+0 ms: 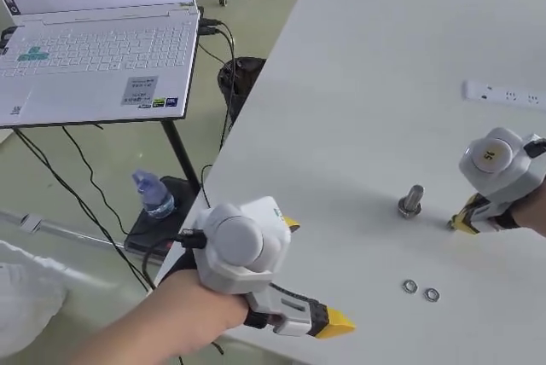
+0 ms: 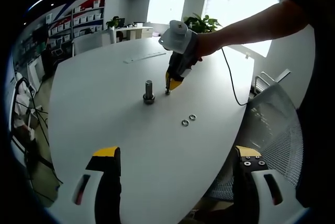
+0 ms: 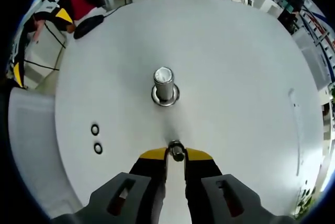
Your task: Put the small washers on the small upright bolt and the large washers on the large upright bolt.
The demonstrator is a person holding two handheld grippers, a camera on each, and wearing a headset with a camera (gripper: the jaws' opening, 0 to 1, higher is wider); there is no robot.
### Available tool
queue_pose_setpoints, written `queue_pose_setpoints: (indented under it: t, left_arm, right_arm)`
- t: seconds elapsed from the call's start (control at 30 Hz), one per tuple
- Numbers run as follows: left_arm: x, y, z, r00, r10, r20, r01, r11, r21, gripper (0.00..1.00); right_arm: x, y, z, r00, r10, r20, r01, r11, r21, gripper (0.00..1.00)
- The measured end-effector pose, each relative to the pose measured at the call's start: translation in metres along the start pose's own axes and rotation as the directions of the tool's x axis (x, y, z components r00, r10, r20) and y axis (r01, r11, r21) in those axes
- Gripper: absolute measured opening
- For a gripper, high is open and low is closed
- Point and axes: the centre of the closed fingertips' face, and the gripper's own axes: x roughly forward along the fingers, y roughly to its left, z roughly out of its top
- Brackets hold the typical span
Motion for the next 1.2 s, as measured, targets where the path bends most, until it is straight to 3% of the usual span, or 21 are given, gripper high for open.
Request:
queue_pose_setpoints:
  t: [1.2]
  left_arm:
    - [0.0004, -0.0004, -0.0037, 1.0000, -0.002, -0.010, 0.002, 1.000, -0.009, 0.87]
  right_arm:
    - [0.0097, 0.0061, -0.0009, 0.9997, 0.004, -0.025, -0.006, 0.999, -0.047, 0.13]
